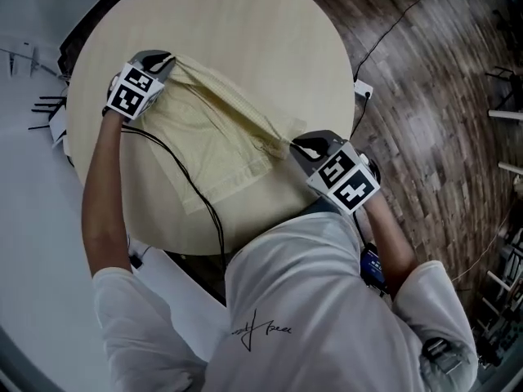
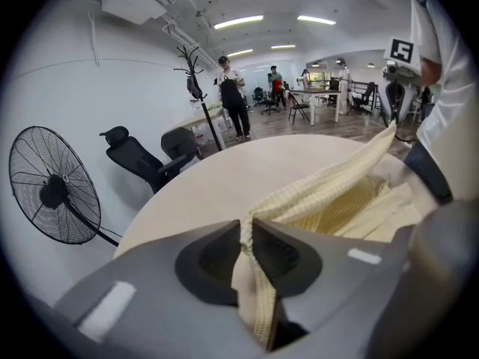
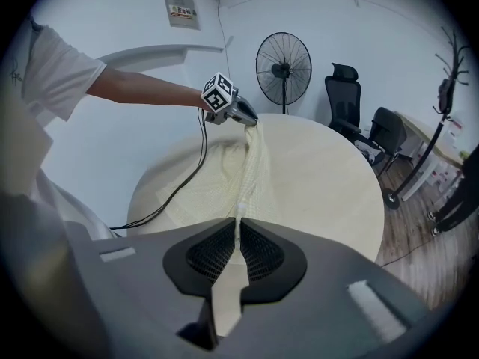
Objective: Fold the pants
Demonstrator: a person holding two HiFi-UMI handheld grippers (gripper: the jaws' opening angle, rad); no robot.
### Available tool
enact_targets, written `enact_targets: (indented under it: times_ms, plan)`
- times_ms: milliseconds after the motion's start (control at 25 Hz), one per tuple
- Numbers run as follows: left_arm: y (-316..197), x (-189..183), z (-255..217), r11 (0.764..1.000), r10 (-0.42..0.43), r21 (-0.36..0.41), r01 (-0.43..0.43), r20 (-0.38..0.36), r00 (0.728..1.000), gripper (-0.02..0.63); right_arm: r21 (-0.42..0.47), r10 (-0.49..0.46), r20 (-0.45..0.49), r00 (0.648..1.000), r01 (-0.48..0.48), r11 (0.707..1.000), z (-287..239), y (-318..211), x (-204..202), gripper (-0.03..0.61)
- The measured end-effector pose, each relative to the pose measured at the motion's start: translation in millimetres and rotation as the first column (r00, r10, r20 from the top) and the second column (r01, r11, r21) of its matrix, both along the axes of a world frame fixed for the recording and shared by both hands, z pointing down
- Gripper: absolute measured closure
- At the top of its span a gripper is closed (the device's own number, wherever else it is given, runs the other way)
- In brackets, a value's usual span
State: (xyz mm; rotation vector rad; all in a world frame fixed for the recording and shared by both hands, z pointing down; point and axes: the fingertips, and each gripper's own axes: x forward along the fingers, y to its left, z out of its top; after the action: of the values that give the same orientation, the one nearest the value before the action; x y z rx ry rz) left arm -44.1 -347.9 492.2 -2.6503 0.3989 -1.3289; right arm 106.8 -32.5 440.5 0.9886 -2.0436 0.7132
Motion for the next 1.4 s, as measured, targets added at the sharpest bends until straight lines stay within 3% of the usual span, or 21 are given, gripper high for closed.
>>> enact_targets:
  times_ms: [560, 840, 1160, 1400]
  plan:
    - [13, -29, -9, 1.000, 0.006, 0.028, -0.004, -0.064, 0.998, 0.511, -0.013, -0.120, 0.035, 0.992, 0.121, 0.993, -15, 30, -74, 0.558]
    - [24, -47, -9, 1.000, 0.005, 0.009, -0.005, -0.044, 0.999, 0.511, -0.031, -0.168, 0.069, 0.983, 0.170, 0.985, -14, 36, -111, 0.558]
    - [22, -64, -3, 1.000, 0.005, 0.025, -0.004, -0.050, 0.999, 0.511, -0.075, -0.244, 0.114, 0.963, 0.254, 0.964, -5, 46, -152, 0.558]
    - [20, -79, -1, 0.999, -0.008, 0.042, 0.010, -0.061, 0.998, 0.512, -0.082, -0.338, 0.133, 0.932, 0.350, 0.933, -2, 52, -190, 0.558]
